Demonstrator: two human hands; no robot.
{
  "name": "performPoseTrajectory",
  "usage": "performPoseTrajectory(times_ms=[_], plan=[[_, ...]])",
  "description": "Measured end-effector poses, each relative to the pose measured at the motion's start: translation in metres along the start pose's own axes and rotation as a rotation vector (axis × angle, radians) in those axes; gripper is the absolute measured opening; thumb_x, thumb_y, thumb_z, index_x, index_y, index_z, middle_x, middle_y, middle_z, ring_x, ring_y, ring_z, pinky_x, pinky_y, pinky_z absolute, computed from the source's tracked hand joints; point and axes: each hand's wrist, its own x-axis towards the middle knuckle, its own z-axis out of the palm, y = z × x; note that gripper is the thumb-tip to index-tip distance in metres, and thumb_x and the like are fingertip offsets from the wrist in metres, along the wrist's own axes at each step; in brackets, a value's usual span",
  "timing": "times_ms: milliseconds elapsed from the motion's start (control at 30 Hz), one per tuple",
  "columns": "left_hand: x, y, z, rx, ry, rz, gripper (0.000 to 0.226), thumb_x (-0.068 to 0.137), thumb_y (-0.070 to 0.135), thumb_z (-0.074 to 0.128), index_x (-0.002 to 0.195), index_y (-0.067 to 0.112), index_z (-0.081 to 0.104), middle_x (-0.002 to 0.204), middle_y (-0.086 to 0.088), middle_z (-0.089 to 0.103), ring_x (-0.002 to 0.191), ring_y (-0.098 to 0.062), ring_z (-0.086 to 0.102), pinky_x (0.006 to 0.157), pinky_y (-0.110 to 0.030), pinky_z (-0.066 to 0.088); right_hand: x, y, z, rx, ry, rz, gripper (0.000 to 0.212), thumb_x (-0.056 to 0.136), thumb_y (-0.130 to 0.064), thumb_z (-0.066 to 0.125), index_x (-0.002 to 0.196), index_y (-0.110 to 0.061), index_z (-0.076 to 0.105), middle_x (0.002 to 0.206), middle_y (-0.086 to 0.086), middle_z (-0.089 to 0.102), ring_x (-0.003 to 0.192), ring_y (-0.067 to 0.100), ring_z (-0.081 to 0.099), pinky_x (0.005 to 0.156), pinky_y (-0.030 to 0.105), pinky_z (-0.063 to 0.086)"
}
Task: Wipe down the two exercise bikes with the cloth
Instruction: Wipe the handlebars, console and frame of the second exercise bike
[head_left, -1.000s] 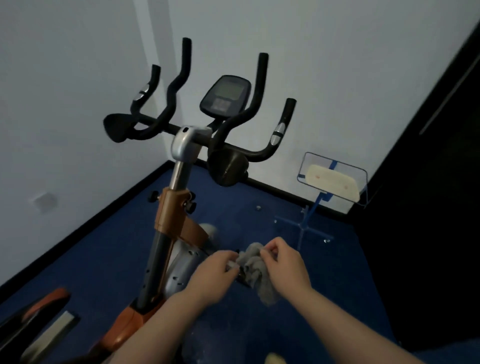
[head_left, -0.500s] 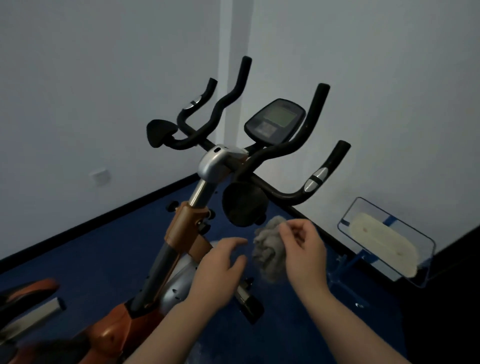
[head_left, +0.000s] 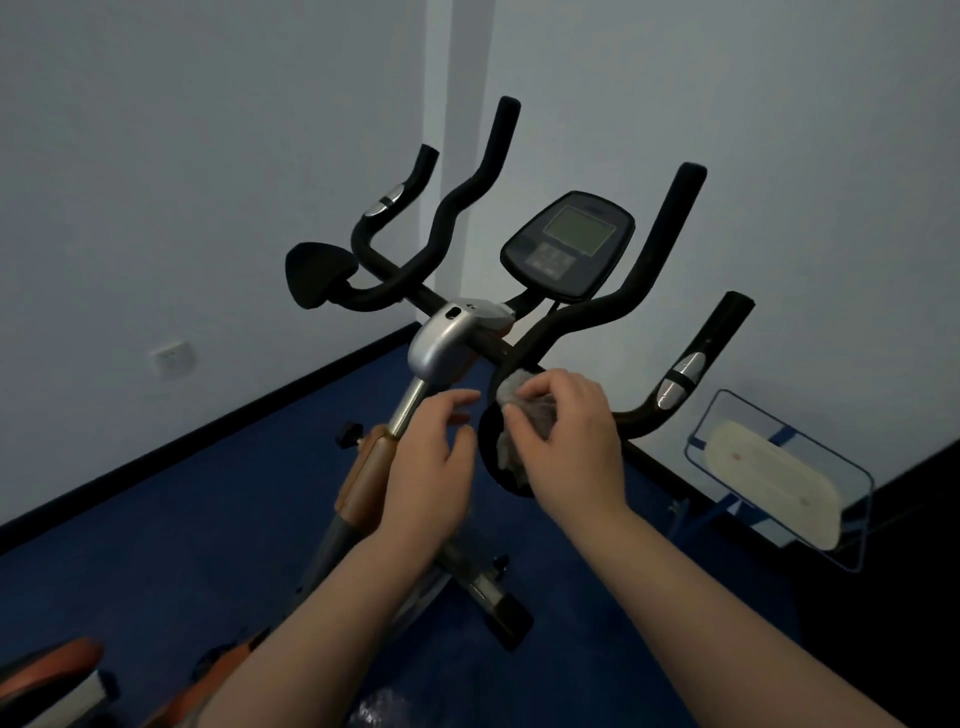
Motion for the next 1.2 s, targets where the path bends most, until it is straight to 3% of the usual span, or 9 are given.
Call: performPoseTrajectory(times_ms=[100, 167, 267, 433, 533, 700, 767, 1000, 1200], plan=[[0.007, -0.013, 0.003, -0.067, -0.016, -0.028, 0.028, 0.096, 0.016, 0.048, 0.116, 0.034, 0.056, 0.110, 0.020, 0.060, 0.105, 0.013, 0.052, 0.076, 0.004, 0.038, -0.003, 0.004, 0.020, -0.253, -0.003, -0.020, 0.021, 0.088, -0.034, 0.061, 0.104, -0.021, 0.055, 0.104, -0.006, 0.057, 0.100, 0.010, 0.052, 0.089, 0.037, 0.048], [0.010, -0.021, 0.008, -0.145, -0.031, -0.041, 0.027, 0.097, 0.015, 0.046, 0.114, 0.032, 0.057, 0.113, 0.016, 0.061, 0.107, 0.008, 0.055, 0.086, -0.006, 0.044, -0.009, 0.008, 0.029, -0.400, -0.003, -0.048, 0.035, 0.092, -0.037, 0.053, 0.122, -0.018, 0.053, 0.122, 0.001, 0.060, 0.115, 0.016, 0.055, 0.100, 0.040, 0.045], [0.014, -0.026, 0.017, -0.272, -0.041, -0.080, 0.025, 0.099, 0.016, 0.043, 0.115, 0.026, 0.060, 0.111, 0.012, 0.064, 0.106, 0.005, 0.058, 0.096, -0.024, 0.048, -0.018, 0.010, 0.041, -0.613, -0.015, -0.080, 0.053, 0.098, -0.039, 0.038, 0.145, -0.014, 0.036, 0.144, 0.013, 0.048, 0.134, 0.026, 0.044, 0.109, 0.045, 0.039], [0.014, -0.026, 0.022, -0.496, -0.092, -0.125, 0.033, 0.103, 0.020, 0.034, 0.123, 0.016, 0.059, 0.120, 0.003, 0.065, 0.115, -0.007, 0.059, 0.103, -0.037, 0.046, -0.025, 0.012, 0.061, -0.724, 0.026, -0.060, 0.058, 0.100, -0.038, 0.030, 0.148, -0.005, 0.027, 0.150, 0.020, 0.036, 0.138, 0.032, 0.038, 0.110, 0.045, 0.037], [0.007, -0.027, 0.023, -0.536, -0.126, -0.090, 0.037, 0.104, 0.020, 0.029, 0.130, 0.014, 0.055, 0.128, 0.003, 0.061, 0.121, -0.006, 0.055, 0.107, -0.036, 0.042, -0.027, 0.014, 0.065, -0.729, 0.047, -0.066, 0.060, 0.100, -0.036, 0.036, 0.149, -0.004, 0.025, 0.151, 0.020, 0.033, 0.139, 0.033, 0.035, 0.110, 0.046, 0.037], [-0.003, -0.021, 0.030, -0.615, -0.201, -0.018, 0.045, 0.100, 0.027, 0.030, 0.142, 0.016, 0.040, 0.143, 0.008, 0.049, 0.133, -0.003, 0.043, 0.113, -0.026, 0.033, -0.032, 0.014, 0.063, -0.767, 0.027, -0.110, 0.057, 0.100, -0.031, 0.017, 0.149, -0.001, 0.020, 0.153, 0.023, 0.027, 0.141, 0.033, 0.030, 0.112, 0.044, 0.035], [-0.005, -0.020, 0.033, -0.592, -0.202, -0.012, 0.048, 0.098, 0.030, 0.031, 0.144, 0.017, 0.037, 0.146, 0.008, 0.046, 0.135, -0.001, 0.040, 0.115, -0.030, 0.030, -0.038, 0.018, 0.060, -0.823, 0.000, -0.155, 0.056, 0.100, -0.026, 0.017, 0.149, 0.000, 0.018, 0.154, 0.022, 0.026, 0.142, 0.032, 0.028, 0.113, 0.041, 0.033], [-0.004, -0.020, 0.038, -0.471, -0.130, 0.031, 0.046, 0.099, 0.030, 0.031, 0.142, 0.018, 0.042, 0.143, 0.004, 0.048, 0.134, -0.006, 0.042, 0.115, -0.040, 0.031, -0.048, 0.037, 0.038, -0.766, -0.001, -0.466, 0.044, 0.096, -0.021, 0.042, 0.136, -0.004, 0.051, 0.136, 0.017, 0.056, 0.126, 0.026, 0.053, 0.103, 0.037, 0.046], [0.001, -0.018, 0.033, -0.452, -0.104, 0.043, 0.045, 0.100, 0.031, 0.030, 0.137, 0.014, 0.049, 0.136, 0.001, 0.056, 0.130, -0.009, 0.049, 0.112, -0.042, 0.036, -0.023, 0.060, 0.003, -0.415, -0.104, -0.705, 0.026, 0.085, -0.020, 0.063, 0.107, -0.014, 0.074, 0.113, 0.003, 0.072, 0.106, 0.017, 0.067, 0.088, 0.032, 0.054]])
